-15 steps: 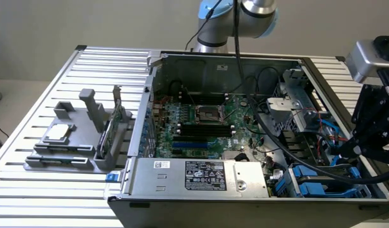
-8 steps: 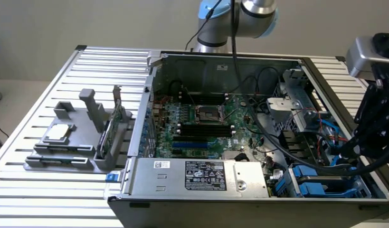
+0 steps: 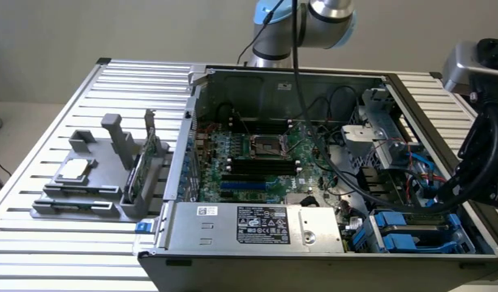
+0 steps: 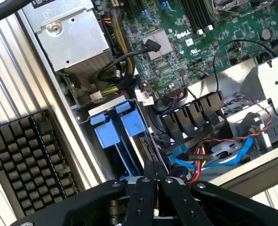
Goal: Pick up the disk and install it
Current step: 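Insert the first disk wire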
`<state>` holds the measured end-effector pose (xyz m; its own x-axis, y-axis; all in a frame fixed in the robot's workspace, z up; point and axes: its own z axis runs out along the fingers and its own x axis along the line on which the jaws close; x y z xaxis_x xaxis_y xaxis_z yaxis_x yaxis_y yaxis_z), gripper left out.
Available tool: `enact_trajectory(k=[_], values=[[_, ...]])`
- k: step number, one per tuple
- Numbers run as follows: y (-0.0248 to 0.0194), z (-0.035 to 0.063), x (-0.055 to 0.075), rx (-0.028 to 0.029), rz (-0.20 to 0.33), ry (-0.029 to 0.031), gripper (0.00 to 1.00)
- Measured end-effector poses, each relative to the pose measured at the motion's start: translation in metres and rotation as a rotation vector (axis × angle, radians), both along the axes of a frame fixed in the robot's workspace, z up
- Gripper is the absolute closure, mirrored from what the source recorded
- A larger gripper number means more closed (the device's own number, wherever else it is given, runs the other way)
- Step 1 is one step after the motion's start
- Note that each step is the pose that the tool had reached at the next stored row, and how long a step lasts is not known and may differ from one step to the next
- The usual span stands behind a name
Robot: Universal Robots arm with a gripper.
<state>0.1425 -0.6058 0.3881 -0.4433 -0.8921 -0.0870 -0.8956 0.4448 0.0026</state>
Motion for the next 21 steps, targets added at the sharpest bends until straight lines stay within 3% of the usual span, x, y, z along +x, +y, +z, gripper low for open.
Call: enact_trajectory(k=[16,19,21], values=[[0.0,0.0,0.0,0.0027,-0.238,0.0002,0.89],[0.0,0.0,0.0,0.0033,-0.276,0.0033,0.89],[0.0,0.0,-0.0001,0.0028,-0.298,0.0107,0.89]])
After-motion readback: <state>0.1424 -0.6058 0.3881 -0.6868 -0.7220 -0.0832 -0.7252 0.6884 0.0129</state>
